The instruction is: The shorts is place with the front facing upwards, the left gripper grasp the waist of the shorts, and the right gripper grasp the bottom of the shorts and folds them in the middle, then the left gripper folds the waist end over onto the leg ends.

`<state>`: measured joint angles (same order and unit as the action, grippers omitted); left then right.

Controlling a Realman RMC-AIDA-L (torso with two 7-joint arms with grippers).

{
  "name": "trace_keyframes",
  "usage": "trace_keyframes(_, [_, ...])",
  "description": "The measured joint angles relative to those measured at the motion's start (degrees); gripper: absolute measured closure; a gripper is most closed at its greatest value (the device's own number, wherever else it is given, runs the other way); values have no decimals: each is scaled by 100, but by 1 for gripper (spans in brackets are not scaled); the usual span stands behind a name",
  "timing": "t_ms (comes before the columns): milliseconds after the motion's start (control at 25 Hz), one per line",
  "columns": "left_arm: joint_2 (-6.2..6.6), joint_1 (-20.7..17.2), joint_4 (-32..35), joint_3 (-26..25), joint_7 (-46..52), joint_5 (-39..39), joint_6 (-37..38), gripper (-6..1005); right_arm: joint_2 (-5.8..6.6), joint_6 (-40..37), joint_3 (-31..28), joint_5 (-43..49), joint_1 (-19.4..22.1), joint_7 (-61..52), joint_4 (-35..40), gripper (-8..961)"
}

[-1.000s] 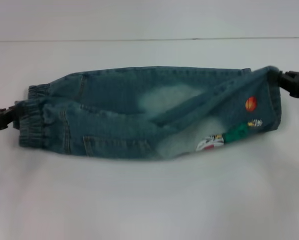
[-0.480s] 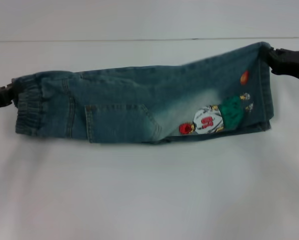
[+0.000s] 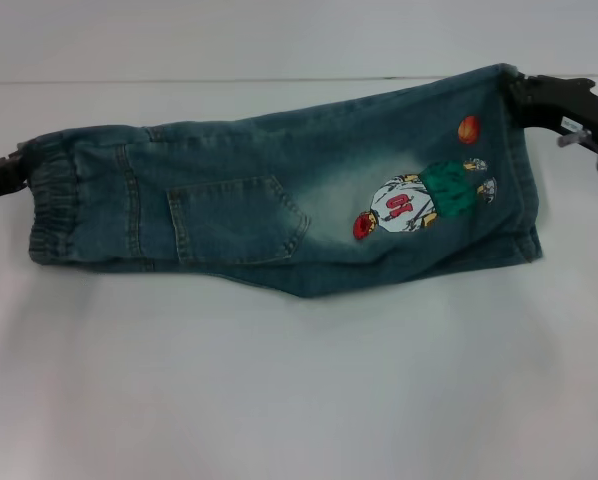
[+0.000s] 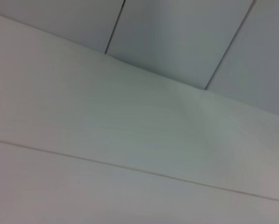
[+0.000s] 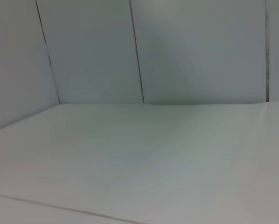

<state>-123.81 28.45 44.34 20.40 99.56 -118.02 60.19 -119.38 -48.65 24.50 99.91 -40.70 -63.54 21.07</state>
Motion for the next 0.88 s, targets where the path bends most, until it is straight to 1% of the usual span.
trace_keyframes(200, [-11, 96, -118, 354, -33, 1, -476, 983, -11, 420, -5, -9, -211, 261, -189, 928])
trace_keyframes(400, [-6, 170, -211, 572, -40, 1, -807, 983, -15, 661, -5, -15, -310, 410, -305, 927])
trace_keyframes(480, [-5, 190, -231, 643, -33, 1, -938, 983, -17, 776, -11, -16, -338, 413, -333, 927])
trace_keyframes(680, [4, 246, -334, 670, -1, 0, -1157, 945, -43, 926, -58, -21, -355, 415, -416, 926])
trace_keyframes(800, [11, 285, -383, 687, -33, -14, -1221, 922, -43, 1089, -19, -26, -386, 417, -470, 889])
trace_keyframes(880, [39, 304, -398, 819, -7, -43, -1218, 907, -42, 1158, -8, -26, -404, 417, -483, 865])
